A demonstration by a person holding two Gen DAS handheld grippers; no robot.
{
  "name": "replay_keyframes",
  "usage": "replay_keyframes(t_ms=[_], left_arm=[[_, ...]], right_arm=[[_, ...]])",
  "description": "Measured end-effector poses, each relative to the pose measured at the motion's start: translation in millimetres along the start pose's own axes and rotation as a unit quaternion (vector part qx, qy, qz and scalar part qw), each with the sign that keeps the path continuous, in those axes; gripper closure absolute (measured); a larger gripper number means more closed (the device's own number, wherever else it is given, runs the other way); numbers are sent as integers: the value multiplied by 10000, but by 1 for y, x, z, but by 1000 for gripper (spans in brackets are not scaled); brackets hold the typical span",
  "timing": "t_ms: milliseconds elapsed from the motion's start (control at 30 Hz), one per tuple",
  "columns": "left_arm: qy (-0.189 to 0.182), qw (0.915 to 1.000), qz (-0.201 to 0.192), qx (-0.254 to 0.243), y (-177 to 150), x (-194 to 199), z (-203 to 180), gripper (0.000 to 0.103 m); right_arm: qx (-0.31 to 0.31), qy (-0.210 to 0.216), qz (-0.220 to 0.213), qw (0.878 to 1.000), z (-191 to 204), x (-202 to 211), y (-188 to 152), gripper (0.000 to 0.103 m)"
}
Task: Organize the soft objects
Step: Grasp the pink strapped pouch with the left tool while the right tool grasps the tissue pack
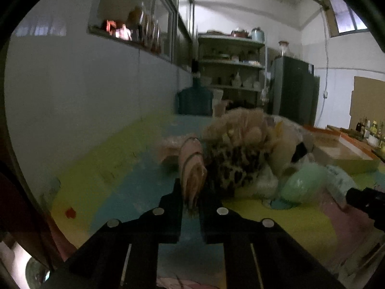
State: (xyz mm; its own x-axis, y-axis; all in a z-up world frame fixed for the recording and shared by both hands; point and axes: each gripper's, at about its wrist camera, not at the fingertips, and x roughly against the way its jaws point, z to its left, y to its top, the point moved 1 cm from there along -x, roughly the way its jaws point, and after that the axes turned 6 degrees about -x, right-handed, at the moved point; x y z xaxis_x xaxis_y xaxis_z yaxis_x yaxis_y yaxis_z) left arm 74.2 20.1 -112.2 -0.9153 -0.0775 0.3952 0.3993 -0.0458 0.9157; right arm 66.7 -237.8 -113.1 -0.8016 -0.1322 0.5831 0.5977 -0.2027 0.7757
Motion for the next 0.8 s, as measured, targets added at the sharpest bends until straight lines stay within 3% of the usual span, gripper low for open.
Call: replay_keyframes(t_ms=[167, 467, 533, 600, 800], left_arm=[[-96, 9996, -256, 38, 10, 14, 3, 91], [-240, 9990, -372, 44, 24, 22, 0, 91], [-263, 9988, -408, 47, 25, 25, -2, 91], [-293, 9986, -433, 54, 25, 26, -4, 91], [-488, 9974, -529, 6, 30, 32, -13, 91]], right_arm=[[-9, -47, 162, 9999, -2, -8, 0, 21], [-29, -250, 322, 9992, -6, -28, 10, 21], [-43, -305, 345, 9989, -7, -30, 11, 27], [-66, -291, 367, 9989, -8, -29, 13, 50], [-150, -129, 295, 9994, -10, -21, 16, 52]])
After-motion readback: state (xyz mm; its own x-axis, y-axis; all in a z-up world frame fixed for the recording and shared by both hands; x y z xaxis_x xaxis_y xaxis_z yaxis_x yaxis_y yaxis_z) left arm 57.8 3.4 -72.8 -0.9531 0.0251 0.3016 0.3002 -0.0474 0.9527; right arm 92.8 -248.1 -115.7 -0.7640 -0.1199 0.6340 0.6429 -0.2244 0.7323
